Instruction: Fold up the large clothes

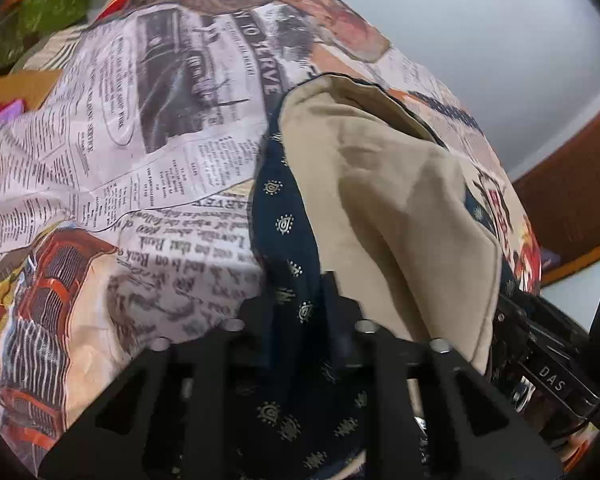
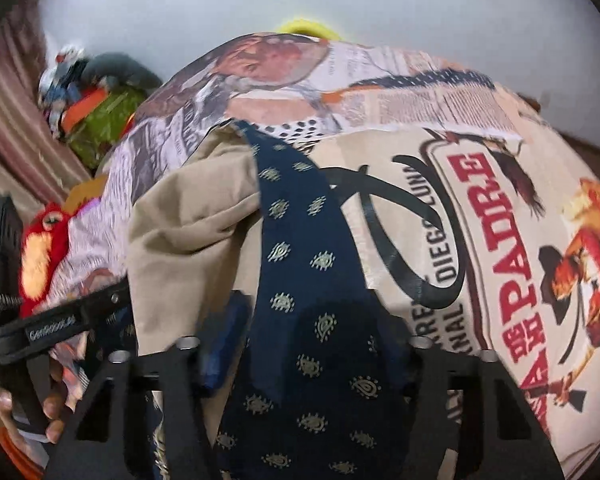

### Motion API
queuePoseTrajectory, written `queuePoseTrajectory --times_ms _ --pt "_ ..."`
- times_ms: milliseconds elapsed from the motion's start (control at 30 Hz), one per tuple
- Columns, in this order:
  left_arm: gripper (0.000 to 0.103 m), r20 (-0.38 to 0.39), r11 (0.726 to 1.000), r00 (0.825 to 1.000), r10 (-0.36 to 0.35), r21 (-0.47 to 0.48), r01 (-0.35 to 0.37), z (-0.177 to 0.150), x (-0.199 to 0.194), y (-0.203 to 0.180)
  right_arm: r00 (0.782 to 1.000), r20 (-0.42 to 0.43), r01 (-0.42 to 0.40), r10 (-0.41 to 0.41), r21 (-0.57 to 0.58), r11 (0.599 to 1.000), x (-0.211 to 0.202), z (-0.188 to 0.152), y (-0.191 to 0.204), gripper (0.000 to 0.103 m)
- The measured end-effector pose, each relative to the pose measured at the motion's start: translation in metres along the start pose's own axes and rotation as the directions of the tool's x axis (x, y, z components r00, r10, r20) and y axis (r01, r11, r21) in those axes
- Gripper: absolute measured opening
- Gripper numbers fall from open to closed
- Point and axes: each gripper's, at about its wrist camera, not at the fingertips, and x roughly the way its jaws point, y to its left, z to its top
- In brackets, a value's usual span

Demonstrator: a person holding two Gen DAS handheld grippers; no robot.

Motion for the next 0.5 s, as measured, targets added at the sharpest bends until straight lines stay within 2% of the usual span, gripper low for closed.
queuePoseTrajectory --times_ms 100,167,333,500 --pt "0.012 0.018 0.999 1.000 0.001 0.039 -0.001 -0.003 -0.016 -0.011 1.000 -0.002 -0.027 0.027 -0.016 1.000 -0.009 -0.005 0.003 0.019" --pt "0.012 0.048 0.997 0.999 -0.001 0.079 -0.003 -0.007 -0.035 -0.021 0.999 -0.001 -0.044 0.044 -0.031 0.999 -0.016 -0.009 0.006 0.015" --pt "0.012 0.078 0.988 0.997 -0.025 0.155 0.012 -0.025 -0.083 -0.040 0.996 0.028 -0.081 0.082 -0.052 0.995 -0.054 -0.027 0.016 0.014" --pt "0.012 0.077 0.964 0.997 -0.019 0.267 -0.003 -0.061 -0.123 -0.054 0.991 0.063 -0.111 0.117 -0.091 0.990 -0.105 -0.058 0.027 0.013"
